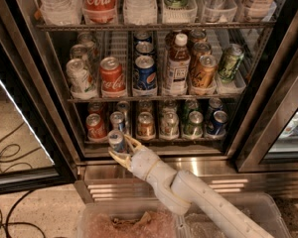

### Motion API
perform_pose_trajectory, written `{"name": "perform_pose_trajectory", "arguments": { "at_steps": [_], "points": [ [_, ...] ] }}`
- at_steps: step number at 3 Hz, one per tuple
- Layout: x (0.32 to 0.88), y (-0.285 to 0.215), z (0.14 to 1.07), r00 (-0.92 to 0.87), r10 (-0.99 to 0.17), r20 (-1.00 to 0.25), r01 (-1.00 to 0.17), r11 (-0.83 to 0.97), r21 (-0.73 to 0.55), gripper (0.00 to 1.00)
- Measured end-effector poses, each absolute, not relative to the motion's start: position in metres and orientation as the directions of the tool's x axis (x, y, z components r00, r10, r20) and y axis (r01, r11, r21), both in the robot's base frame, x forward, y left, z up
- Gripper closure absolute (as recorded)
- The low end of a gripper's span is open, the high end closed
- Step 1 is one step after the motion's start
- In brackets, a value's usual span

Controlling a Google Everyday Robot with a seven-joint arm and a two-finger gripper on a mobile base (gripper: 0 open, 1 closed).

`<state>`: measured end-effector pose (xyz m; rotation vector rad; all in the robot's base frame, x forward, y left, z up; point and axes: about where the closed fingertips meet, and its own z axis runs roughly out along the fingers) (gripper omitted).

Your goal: Pick redbull can from bottom shelf of fridge

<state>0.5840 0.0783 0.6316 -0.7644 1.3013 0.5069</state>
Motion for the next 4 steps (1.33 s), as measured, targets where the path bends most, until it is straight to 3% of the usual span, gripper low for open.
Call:
{"name": "perform_pose_trajectory", "arguments": {
  "at_steps": [2,4],
  "points": [
    [0.534,0.051,0.65,0.225,-0.038,-0.974,-0.723,0.664,-0.193,1.0],
    [0.492,0.02,0.678,0.216,-0.103,-0.971,-0.679,0.698,-0.226,1.0]
  ]
}}
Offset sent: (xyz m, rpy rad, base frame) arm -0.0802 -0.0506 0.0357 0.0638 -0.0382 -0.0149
